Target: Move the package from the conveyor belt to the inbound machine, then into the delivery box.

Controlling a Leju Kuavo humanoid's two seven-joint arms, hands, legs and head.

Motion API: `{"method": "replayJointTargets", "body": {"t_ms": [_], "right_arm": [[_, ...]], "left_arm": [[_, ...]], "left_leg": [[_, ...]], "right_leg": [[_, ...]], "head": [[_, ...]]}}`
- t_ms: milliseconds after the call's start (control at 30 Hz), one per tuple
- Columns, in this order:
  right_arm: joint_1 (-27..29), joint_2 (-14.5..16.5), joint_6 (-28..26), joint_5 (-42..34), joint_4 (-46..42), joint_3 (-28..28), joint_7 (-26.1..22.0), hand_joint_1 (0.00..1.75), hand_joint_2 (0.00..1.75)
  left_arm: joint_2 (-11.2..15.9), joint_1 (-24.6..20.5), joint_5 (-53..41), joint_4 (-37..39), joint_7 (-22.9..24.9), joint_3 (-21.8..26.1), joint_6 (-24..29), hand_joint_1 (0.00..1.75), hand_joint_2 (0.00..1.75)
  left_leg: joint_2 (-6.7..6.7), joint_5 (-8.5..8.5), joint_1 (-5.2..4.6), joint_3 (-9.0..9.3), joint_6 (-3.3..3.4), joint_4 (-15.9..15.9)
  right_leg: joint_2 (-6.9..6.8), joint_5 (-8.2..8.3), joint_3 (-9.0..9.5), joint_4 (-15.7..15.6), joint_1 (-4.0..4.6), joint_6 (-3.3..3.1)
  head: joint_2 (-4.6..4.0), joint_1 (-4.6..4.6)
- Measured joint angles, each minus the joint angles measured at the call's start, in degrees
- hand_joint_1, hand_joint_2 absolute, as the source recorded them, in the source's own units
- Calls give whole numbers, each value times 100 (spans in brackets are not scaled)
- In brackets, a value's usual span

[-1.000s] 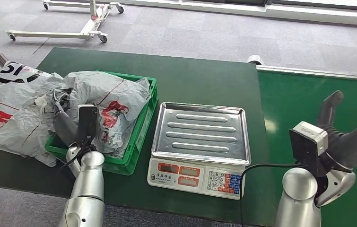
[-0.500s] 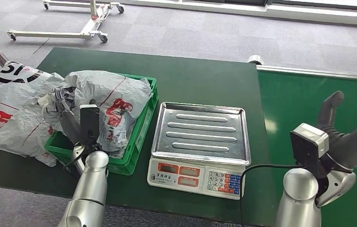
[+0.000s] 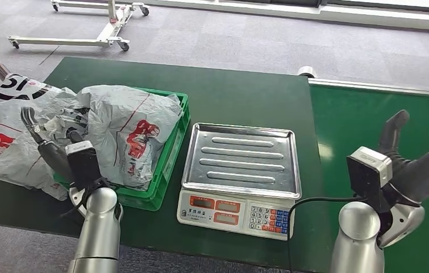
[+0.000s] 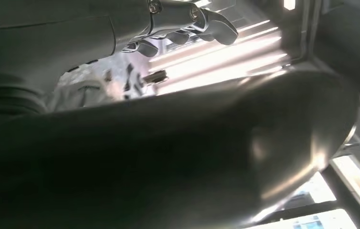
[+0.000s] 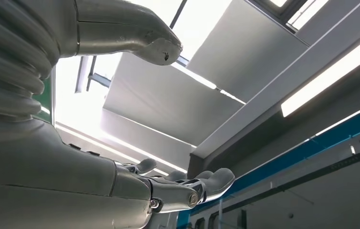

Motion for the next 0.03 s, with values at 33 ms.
{"method": "replayJointTargets", "body": {"t_ms": [33], "right_arm": [[0,0,0,29,1,0,3,0,175]], "left_arm": [[-6,26,-100,-95,-2,-22,0,0,0]], "left_leg": [[1,0,0,0,0,0]], "right_leg": [[0,0,0,0,0,0]], "head": [[0,0]]}}
